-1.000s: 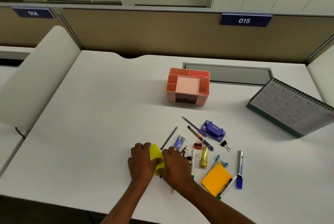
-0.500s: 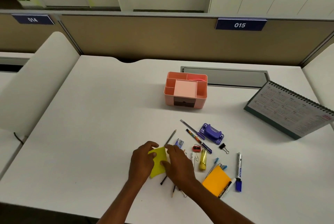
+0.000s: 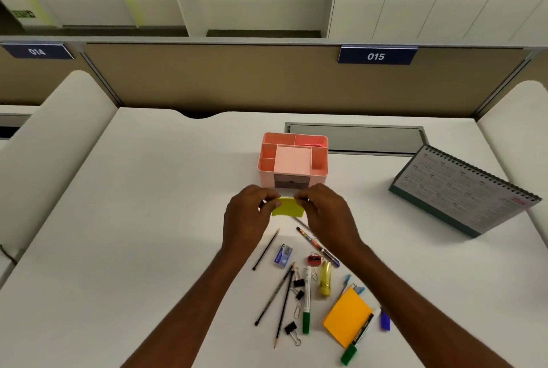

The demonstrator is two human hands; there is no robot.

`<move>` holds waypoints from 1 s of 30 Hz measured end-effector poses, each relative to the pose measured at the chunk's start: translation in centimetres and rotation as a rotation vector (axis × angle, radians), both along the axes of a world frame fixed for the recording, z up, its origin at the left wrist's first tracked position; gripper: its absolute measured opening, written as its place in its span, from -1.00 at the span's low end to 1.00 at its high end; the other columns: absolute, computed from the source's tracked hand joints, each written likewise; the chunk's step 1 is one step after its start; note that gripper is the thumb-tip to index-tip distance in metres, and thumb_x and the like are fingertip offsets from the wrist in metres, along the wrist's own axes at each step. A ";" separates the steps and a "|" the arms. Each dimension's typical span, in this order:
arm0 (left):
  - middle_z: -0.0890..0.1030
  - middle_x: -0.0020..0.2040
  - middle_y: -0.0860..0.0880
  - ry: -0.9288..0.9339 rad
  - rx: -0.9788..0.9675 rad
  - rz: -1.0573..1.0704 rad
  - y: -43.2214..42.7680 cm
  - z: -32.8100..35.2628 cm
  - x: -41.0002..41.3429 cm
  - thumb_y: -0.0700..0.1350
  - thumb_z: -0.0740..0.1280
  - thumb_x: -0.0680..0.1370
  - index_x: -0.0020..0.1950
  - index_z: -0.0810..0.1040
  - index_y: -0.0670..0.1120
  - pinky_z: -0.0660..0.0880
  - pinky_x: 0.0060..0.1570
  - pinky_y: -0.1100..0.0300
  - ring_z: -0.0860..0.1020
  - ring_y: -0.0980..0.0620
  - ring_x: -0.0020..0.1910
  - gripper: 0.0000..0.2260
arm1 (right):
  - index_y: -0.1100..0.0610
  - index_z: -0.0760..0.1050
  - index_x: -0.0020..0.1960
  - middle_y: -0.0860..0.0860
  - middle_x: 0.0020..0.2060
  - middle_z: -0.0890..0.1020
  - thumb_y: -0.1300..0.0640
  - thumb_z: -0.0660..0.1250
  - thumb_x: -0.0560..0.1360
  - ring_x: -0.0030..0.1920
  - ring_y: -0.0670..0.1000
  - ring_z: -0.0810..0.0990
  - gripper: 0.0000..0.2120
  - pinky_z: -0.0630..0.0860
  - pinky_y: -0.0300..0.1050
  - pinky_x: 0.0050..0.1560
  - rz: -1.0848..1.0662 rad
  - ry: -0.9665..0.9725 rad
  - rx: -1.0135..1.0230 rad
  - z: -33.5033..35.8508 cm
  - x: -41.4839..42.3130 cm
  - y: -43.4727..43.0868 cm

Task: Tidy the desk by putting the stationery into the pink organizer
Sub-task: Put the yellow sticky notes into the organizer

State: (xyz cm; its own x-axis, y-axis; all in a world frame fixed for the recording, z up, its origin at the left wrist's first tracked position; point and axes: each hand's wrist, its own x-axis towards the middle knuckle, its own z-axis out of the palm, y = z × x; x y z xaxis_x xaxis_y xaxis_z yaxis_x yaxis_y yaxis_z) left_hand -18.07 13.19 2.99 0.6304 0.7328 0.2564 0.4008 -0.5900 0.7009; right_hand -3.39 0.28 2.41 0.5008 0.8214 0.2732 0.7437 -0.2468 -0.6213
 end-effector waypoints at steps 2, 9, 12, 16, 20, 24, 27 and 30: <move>0.71 -0.07 0.05 -0.061 0.046 -0.022 1.1 1.0 2.1 -0.13 0.55 0.50 0.01 0.75 -0.05 0.62 -0.05 0.18 0.64 0.13 -0.14 -0.89 | 0.08 0.64 0.09 0.01 -0.04 0.67 0.21 0.37 0.58 -0.05 0.03 0.62 -0.88 0.60 0.03 -0.06 -0.015 -0.037 0.047 1.2 2.0 0.5; 0.74 -0.03 -0.03 -0.186 0.207 -0.069 3.9 3.5 9.3 -0.16 0.52 0.52 0.04 0.76 -0.12 0.64 0.02 0.08 0.69 0.04 -0.07 -0.89 | 0.15 0.67 0.09 0.06 -0.02 0.66 0.22 0.37 0.59 -0.05 0.04 0.62 -0.87 0.59 0.02 -0.04 -0.113 -0.165 0.127 3.9 8.8 3.4; 0.74 -0.07 -0.03 -0.223 0.256 -0.066 5.1 4.1 11.9 -0.17 0.51 0.53 0.03 0.76 -0.11 0.62 -0.03 0.08 0.68 0.02 -0.10 -0.90 | 0.13 0.68 0.08 0.04 -0.04 0.65 0.20 0.36 0.60 -0.06 0.05 0.62 -0.87 0.58 0.03 -0.11 -0.160 -0.211 0.147 4.8 11.0 4.8; 0.74 -0.05 -0.03 -0.242 0.282 -0.051 6.8 4.0 14.7 -0.16 0.49 0.55 0.05 0.75 -0.12 0.63 -0.03 0.09 0.68 0.04 -0.09 -0.89 | 0.08 0.67 0.09 0.01 -0.06 0.61 0.17 0.38 0.59 -0.08 0.05 0.59 -0.87 0.55 -0.03 -0.26 -0.227 -0.277 0.138 5.3 13.0 6.7; 0.75 -0.02 -0.03 -0.207 0.265 -0.036 8.2 3.0 16.8 -0.15 0.48 0.56 0.08 0.75 -0.11 0.64 -0.02 0.08 0.70 0.03 -0.09 -0.88 | 0.07 0.67 0.05 0.00 -0.10 0.59 0.18 0.38 0.58 -0.09 0.06 0.56 -0.89 0.49 -0.09 -0.34 -0.270 -0.337 0.111 5.0 14.7 8.0; 0.75 0.00 -0.03 -0.128 0.221 -0.026 9.2 1.6 18.0 -0.15 0.45 0.57 0.08 0.75 -0.09 0.64 -0.02 0.02 0.70 -0.01 -0.08 -0.87 | 0.06 0.68 0.02 0.00 -0.10 0.61 0.17 0.39 0.57 -0.07 0.07 0.57 -0.90 0.51 -0.08 -0.35 -0.262 -0.366 0.046 3.5 15.8 9.1; 0.75 0.04 -0.05 -0.051 0.209 -0.016 9.4 0.3 18.3 -0.14 0.43 0.58 0.11 0.75 -0.09 0.64 0.04 0.04 0.70 -0.05 -0.01 -0.85 | 0.06 0.69 0.02 -0.01 -0.09 0.64 0.18 0.41 0.56 -0.05 0.07 0.57 -0.90 0.54 -0.06 -0.33 -0.268 -0.351 -0.005 2.0 16.1 9.7; 0.74 0.08 -0.08 0.045 0.201 -0.008 9.5 -0.8 18.5 -0.10 0.38 0.63 0.16 0.74 -0.09 0.58 0.03 0.09 0.68 -0.08 0.01 -0.81 | 0.06 0.71 0.03 0.01 -0.09 0.66 0.16 0.41 0.56 -0.06 0.08 0.59 -0.89 0.51 -0.11 -0.31 -0.256 -0.343 -0.063 0.7 16.2 10.0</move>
